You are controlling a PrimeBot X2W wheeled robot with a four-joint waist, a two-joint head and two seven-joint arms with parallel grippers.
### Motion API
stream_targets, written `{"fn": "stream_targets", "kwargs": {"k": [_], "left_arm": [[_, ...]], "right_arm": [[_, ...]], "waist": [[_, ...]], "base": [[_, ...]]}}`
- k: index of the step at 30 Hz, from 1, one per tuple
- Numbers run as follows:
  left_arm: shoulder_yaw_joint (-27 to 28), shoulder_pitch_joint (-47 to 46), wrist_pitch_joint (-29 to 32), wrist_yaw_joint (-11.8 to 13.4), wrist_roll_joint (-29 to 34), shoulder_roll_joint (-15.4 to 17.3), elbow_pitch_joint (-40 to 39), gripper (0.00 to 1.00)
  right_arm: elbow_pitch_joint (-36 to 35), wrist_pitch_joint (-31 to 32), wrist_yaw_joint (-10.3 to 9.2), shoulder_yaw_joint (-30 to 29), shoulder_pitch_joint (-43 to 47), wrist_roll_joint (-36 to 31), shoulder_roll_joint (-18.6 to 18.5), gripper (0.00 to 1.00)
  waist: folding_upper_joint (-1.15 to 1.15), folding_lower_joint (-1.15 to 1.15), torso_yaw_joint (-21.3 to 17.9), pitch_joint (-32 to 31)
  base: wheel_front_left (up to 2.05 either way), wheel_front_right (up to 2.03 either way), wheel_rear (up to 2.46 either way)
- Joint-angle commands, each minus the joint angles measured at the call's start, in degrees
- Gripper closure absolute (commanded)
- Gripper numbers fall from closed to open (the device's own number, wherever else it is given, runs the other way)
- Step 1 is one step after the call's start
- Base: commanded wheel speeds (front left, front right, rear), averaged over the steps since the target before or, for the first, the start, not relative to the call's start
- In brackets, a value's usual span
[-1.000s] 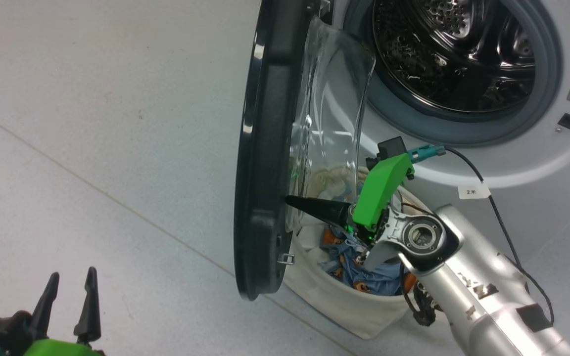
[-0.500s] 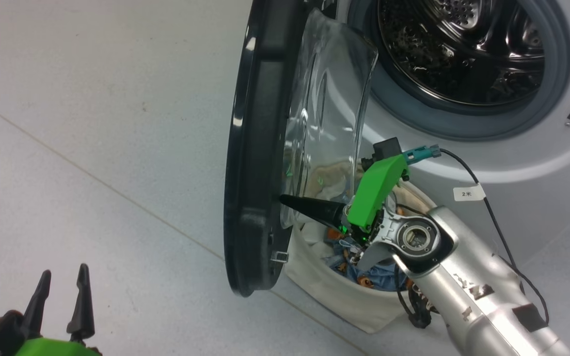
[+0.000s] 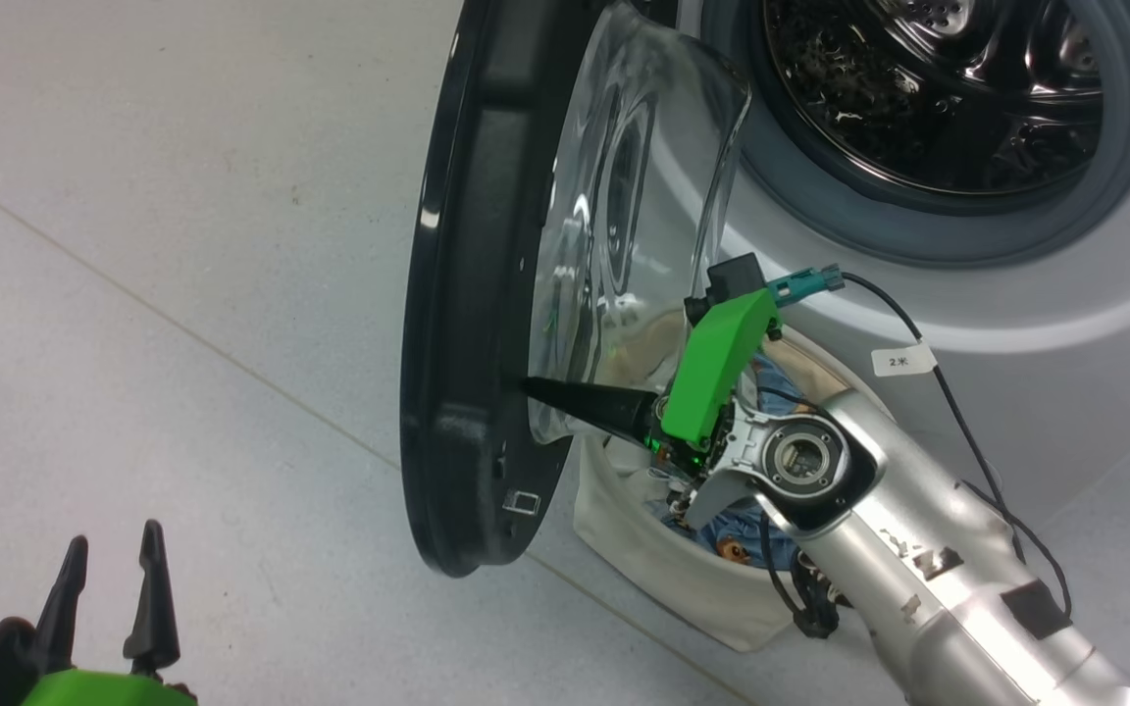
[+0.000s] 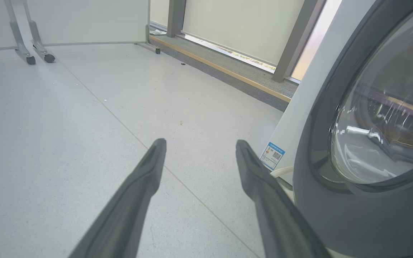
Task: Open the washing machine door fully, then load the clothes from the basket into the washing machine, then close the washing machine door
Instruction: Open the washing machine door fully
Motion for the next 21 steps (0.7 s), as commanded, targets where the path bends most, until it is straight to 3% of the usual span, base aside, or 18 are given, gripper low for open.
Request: {"fn": "stream_targets", "kwargs": {"k": [1,5,6,7,14,18,21], "left_arm": [[2.4,-1.7,-0.7,0.0,0.0,1.2,-2.1,0.00],[2.2,-2.0,-0.7,-0.2,0.4,1.3,-1.9,0.00],[2.1,-2.1,-0.7,-0.3,0.4,1.3,-1.8,0.00],[1.9,-2.1,-0.7,-0.3,0.5,1.4,-1.6,0.00],[1.0,-2.3,-0.7,-0.7,0.7,2.2,-0.3,0.00],[0.9,-2.2,-0.7,-0.8,0.6,2.8,0.3,0.00],[1.0,-2.2,-0.7,-0.8,0.4,3.1,0.3,0.00]], "right_arm": [[-2.6,-0.8,0.06,0.2,-1.6,0.0,1.5,1.00],[-5.2,-3.7,0.06,-0.6,1.0,-1.3,-0.9,1.00],[-6.4,-5.3,0.06,-0.8,2.0,-2.2,-1.8,0.63],[-7.6,-7.2,0.06,-1.0,3.1,-3.4,-2.8,0.02],[-17.3,-28.1,0.06,-3.9,13.8,-15.9,-10.3,0.00],[-16.7,-41.3,0.06,-4.2,19.5,-30.1,-14.7,0.00],[-15.1,-46.8,0.06,-4.3,22.5,-38.6,-14.8,0.00]], "waist": [[0.00,0.00,-0.1,-0.1],[0.00,0.00,-0.4,-0.7],[0.00,0.00,-0.5,-0.8],[0.00,0.00,-0.6,-1.0],[0.00,0.00,-1.5,-3.0],[0.00,0.00,-2.9,-3.6],[0.00,0.00,-4.2,-3.8]], "base": [[0.00,0.00,0.00],[0.00,0.00,0.00],[0.00,0.00,0.00],[0.00,0.00,0.00],[0.00,0.00,0.00],[0.00,0.00,0.00],[0.00,0.00,0.00]]}}
